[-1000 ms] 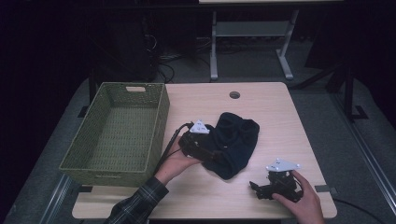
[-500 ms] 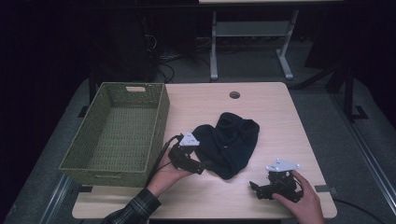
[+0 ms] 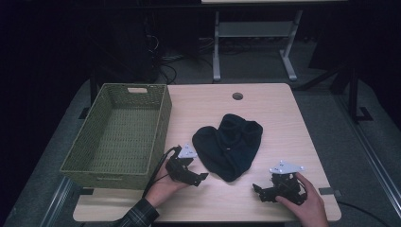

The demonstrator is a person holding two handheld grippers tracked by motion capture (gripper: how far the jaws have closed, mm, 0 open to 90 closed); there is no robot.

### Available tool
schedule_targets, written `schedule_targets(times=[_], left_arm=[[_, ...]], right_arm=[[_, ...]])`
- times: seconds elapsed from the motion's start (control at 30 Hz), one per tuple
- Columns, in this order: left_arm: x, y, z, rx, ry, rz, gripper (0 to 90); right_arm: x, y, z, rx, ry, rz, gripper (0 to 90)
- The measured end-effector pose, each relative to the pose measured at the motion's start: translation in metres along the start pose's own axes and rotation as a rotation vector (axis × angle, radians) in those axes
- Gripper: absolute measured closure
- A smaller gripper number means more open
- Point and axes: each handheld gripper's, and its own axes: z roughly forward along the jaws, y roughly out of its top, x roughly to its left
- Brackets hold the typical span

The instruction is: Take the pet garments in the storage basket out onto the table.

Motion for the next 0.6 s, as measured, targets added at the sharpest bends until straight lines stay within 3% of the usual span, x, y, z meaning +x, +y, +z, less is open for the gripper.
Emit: schedule_targets(times=[0.3, 0.43, 0.6], left_arm=[[-0.003, -0.012, 0.010, 0.053, 0.032, 0.004, 12.7], [-0.006, -0.017, 0.012, 0.029, 0.057, 0.033, 12.6], [-0.005, -0.025, 0.012, -0.039, 0.056, 0.037, 12.4]], right_arm=[[0.000, 0.000, 0.000, 0.000, 0.000, 0.000, 0.0], [0.000, 0.000, 0.000, 0.000, 0.000, 0.000, 0.0], [0.000, 0.000, 0.000, 0.000, 0.000, 0.000, 0.0]])
